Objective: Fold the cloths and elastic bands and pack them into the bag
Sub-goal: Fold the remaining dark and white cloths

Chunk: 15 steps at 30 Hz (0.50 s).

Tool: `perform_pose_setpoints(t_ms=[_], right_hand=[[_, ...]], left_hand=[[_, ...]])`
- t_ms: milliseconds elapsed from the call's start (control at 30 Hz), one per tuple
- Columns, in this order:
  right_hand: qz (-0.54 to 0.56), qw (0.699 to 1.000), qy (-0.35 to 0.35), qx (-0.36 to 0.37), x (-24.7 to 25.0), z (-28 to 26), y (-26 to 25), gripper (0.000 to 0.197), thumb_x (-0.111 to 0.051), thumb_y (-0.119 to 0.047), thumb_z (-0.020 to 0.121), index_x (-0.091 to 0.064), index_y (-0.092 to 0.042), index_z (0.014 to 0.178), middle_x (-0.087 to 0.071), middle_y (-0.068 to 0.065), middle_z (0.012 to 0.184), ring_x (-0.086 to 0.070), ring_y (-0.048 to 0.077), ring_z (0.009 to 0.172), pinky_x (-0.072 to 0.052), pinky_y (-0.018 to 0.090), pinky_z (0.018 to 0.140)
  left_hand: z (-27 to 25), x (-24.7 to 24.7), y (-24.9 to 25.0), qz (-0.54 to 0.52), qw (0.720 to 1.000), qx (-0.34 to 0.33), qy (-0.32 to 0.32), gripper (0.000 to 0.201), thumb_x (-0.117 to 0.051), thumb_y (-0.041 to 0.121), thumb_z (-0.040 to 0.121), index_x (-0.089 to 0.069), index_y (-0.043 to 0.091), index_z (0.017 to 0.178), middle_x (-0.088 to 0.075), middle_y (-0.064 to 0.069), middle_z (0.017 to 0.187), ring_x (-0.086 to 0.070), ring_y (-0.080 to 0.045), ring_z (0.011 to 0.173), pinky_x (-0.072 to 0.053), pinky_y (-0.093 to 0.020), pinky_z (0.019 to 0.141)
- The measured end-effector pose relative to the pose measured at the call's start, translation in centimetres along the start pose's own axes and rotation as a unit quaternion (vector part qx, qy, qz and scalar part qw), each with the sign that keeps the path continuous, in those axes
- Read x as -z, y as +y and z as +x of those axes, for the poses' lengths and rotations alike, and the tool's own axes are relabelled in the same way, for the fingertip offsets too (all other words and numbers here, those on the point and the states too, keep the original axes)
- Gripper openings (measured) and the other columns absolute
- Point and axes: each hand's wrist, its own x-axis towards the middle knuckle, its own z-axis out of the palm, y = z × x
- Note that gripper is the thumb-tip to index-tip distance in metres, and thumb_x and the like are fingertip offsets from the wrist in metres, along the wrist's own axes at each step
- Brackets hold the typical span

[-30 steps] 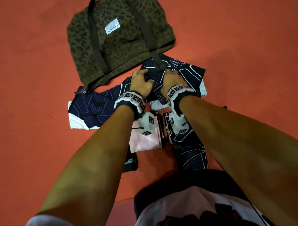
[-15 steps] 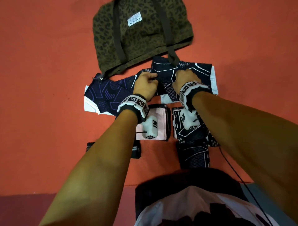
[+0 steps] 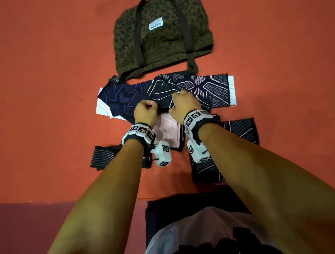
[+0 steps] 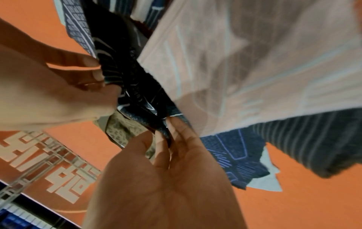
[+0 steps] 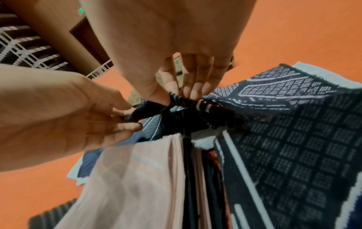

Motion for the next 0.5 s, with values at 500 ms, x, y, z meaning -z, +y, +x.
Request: perform_pose_setpoints(t_ms=[500], right_hand=[[-0.030, 0.999, -0.011, -0.012, -3.9, -4.8, -6.1, 0.034, -0.058, -0.028, 0.086, -0.059, -0.014, 0.117, -0.055, 0.010, 0.121, -0.051, 0.031, 0.117, -0.046, 0.039, 0.090]], left_hand=[[-0.5, 4.5, -6.0, -0.163, 0.973, 0.090, -0.135, 0.059, -0.068, 0.019, 0.058, -0.049, 0.012, 0.114, -0.070, -0.011, 0.108, -0.071, -0.028, 0.097, -0.058, -0.050, 0.086]])
